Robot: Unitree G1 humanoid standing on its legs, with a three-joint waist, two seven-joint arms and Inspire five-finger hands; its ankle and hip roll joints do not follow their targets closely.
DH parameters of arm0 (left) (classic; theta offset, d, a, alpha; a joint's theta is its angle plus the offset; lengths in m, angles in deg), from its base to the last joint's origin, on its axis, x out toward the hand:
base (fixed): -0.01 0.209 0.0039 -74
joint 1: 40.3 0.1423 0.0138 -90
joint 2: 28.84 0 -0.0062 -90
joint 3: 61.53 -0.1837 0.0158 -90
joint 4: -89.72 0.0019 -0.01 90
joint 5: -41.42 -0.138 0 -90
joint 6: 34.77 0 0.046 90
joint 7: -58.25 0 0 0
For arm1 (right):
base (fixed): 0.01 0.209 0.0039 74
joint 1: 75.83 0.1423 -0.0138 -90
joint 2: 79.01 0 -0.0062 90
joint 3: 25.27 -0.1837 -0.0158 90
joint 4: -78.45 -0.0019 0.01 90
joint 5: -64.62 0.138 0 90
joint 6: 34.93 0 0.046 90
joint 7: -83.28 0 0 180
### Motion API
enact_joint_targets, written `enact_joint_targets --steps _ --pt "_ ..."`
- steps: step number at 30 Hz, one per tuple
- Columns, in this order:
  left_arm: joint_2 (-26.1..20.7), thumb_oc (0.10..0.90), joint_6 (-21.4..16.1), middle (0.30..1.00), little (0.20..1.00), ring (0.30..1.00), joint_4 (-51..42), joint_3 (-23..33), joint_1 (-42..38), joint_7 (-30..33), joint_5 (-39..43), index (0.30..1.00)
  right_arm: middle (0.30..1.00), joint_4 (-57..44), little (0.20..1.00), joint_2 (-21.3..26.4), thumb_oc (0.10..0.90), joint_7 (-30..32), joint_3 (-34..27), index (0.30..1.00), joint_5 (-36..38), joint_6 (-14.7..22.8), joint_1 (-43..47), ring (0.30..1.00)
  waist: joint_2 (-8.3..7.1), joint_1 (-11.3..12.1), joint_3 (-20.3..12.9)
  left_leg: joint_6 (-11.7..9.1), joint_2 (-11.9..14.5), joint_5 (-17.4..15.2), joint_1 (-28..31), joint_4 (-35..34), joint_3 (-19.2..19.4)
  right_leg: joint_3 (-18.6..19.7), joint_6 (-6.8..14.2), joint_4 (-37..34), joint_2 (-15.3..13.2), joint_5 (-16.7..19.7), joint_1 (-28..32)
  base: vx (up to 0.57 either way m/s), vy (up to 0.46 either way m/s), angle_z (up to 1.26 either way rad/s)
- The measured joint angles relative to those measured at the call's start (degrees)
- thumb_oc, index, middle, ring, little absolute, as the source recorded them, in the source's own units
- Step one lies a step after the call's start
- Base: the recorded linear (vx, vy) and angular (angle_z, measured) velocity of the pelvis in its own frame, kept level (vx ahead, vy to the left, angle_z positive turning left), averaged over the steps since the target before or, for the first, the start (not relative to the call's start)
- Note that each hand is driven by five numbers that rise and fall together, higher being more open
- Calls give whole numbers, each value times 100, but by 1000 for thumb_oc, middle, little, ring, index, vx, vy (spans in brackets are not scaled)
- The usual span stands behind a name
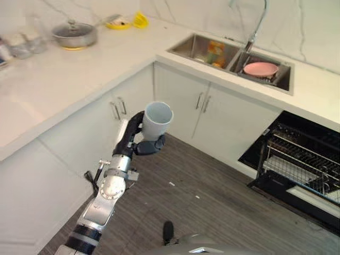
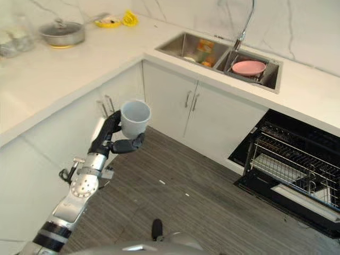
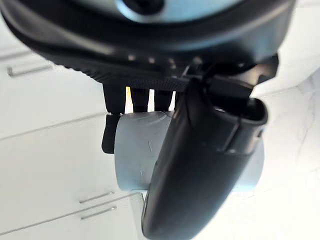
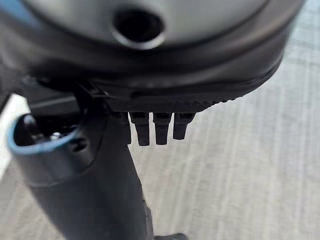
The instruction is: Place the dishes in the dishwasher.
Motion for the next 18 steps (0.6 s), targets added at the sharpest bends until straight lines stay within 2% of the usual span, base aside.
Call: enact_joint_targets --steps 1,2,3,4,5,6,7,8,9,10,11,12,13,14,15,16,18 --pt "-51 400 17 300 300 300 108 -56 2 -49 0 300 900 -107 900 22 800 22 13 900 0 37 93 900 -33 -22 19 16 9 -132 -187 -470 -3 -16 75 -211 -12 -48 339 397 179 -111" --pt "-52 400 19 300 300 300 183 -105 6 -53 0 300 900 -208 900 87 800 62 164 900 -7 101 200 900 -58 -26 25 137 16 -242 -287 -1453 -16 189 258 -440 -39 -194 714 388 182 -117" --pt "-3 400 12 300 300 300 177 -113 19 -33 3 300 900 -358 900 163 800 133 237 900 -17 175 347 900 61 57 33 241 64 -214 -292 -2674 -70 461 407 -676 -25 -376 1053 428 208 -146" --pt "72 400 12 300 300 300 179 -111 12 -15 1 300 900 -455 900 241 800 184 379 900 -106 214 479 900 235 67 29 395 72 -107 -142 -3982 -348 727 435 -699 49 -514 1214 348 131 -162" --pt "136 400 14 300 300 300 184 -133 8 13 -5 300 900 -544 900 275 800 226 517 900 -124 220 609 900 390 71 12 537 3 109 195 -5440 -870 1108 360 -679 90 -563 1469 331 139 -142" --pt "138 400 19 300 300 300 195 -204 -18 63 -27 300 900 -559 900 303 800 294 803 900 -150 203 702 900 484 75 23 536 -206 348 474 -6377 -1877 1439 451 -668 56 -634 1675 215 116 -160" --pt "174 400 19 300 300 300 193 -266 -46 126 -82 300 900 -608 900 318 800 303 860 900 -250 162 714 900 586 152 9 488 -343 484 707 -6734 -2852 1899 579 -583 20 -715 1761 170 164 -201" --pt "213 400 18 300 300 300 189 -264 -29 226 -103 300 900 -669 900 343 800 252 937 900 -360 134 686 900 732 308 -6 459 -323 761 978 -6694 -3131 2367 775 -511 18 -829 1925 113 207 -231" --pt "150 400 50 300 300 300 219 -228 -45 305 -104 300 900 -843 900 253 800 249 1077 900 -373 125 629 900 660 282 -47 723 -399 1261 1225 -6692 -2750 2547 1195 -304 -89 -1114 2066 85 237 -201" --pt "67 400 80 300 300 300 214 -237 -139 350 -103 300 900 -1118 900 220 800 259 1039 900 -375 156 525 900 646 167 -62 882 -413 1155 1349 -6697 -2627 2438 1377 55 -158 -1195 1927 118 252 -130" --pt "99 400 76 300 300 300 214 -295 -314 354 -103 300 900 -1303 900 221 800 261 1050 900 -377 200 392 900 657 -18 -56 1015 -445 1074 1440 -6695 -2496 2275 1458 165 -228 -1362 1805 101 245 -76" --pt "112 400 76 300 300 300 208 -419 -593 359 -98 300 900 -1415 900 109 800 306 1068 900 -368 183 366 900 716 -70 -26 1128 -495 1006 1492 -6694 -2442 2140 1498 104 -316 -1490 1706 70 250 -71" --pt "141 400 116 300 300 300 273 -617 -972 345 -41 300 900 -1062 900 -114 800 476 967 900 -330 -60 634 900 733 15 0 1195 -500 957 1555 -6694 -2500 1933 1553 -86 -417 -1480 1598 -41 214 -73" --pt "271 400 13 300 300 300 360 -712 -1244 260 -33 300 900 -662 900 -225 800 409 698 900 -335 5 659 900 760 -86 25 1216 -521 905 1588 -6695 -2414 1911 1547 -133 -466 -1481 1393 -99 189 -37" --pt "371 400 -115 300 300 300 310 -695 -1283 258 -23 300 900 -774 900 -278 800 306 644 900 -338 300 392 900 776 -241 40 1216 -592 884 1616 -6695 -2414 1962 1569 -50 -481 -1478 1268 -145 155 -14" --pt "376 400 -196 300 300 300 285 -686 -1289 274 5 300 900 -757 900 -321 800 271 610 900 -336 328 270 900 790 -306 75 1231 -654 844 1666 -6695 -2355 2081 1647 69 -527 -1493 1109 -184 179 -34" --pt "337 400 -210 300 300 300 318 -762 -1283 348 76 300 900 -731 900 -358 800 354 866 900 -116 -12 468 900 749 -275 94 1314 -765 733 1692 -6695 -1879 2461 1987 283 -672 -1318 528 -215 179 -106"
